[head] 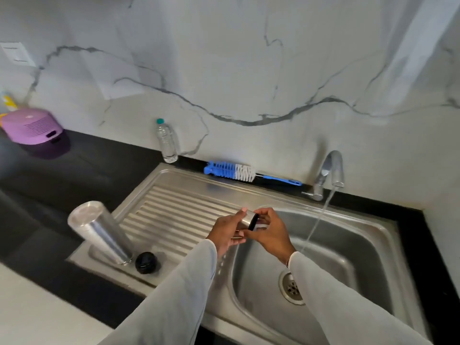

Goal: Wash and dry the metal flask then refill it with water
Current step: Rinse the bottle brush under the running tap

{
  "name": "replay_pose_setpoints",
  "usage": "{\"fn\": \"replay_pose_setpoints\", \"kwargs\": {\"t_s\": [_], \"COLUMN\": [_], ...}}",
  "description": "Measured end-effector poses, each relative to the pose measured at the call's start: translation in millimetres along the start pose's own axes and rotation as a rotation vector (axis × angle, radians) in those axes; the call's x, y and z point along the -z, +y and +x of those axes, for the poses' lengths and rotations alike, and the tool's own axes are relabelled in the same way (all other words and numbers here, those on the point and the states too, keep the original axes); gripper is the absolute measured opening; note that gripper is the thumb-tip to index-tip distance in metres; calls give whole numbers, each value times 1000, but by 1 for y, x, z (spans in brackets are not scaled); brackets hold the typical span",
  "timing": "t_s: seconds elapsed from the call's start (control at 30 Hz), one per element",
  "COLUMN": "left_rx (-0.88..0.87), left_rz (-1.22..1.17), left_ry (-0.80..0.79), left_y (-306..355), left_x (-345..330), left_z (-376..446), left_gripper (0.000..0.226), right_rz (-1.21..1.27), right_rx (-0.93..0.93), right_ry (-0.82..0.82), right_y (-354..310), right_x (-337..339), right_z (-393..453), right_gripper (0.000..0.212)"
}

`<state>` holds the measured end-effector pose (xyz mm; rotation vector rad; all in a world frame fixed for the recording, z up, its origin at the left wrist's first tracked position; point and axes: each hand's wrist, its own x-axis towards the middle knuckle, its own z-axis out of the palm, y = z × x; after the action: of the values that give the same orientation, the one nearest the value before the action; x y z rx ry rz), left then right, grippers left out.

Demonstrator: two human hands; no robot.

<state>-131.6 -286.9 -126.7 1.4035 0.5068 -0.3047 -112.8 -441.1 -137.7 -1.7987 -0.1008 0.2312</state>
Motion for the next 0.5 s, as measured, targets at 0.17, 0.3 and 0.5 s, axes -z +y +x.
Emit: {"fn": "replay_pose_setpoints", "kwargs": {"t_s": [0.17, 0.3, 0.5], "left_rx": [-31, -20, -21], "left_rz": [-85, -196, -178], "left_ry": [49, 71, 22], "left_y": [11, 20, 32], "left_x": [-24, -20, 6], "left_z": [11, 24, 46], "left_gripper": [43, 53, 50], "right_rz": [58, -258, -733], "right_rx": [13, 19, 27], "right_ry": [-10, 163, 123], "right_y": [-6, -6, -7], "right_x": [38, 45, 51], "right_z": [17, 82, 173], "right_gripper": [26, 20, 42]}}
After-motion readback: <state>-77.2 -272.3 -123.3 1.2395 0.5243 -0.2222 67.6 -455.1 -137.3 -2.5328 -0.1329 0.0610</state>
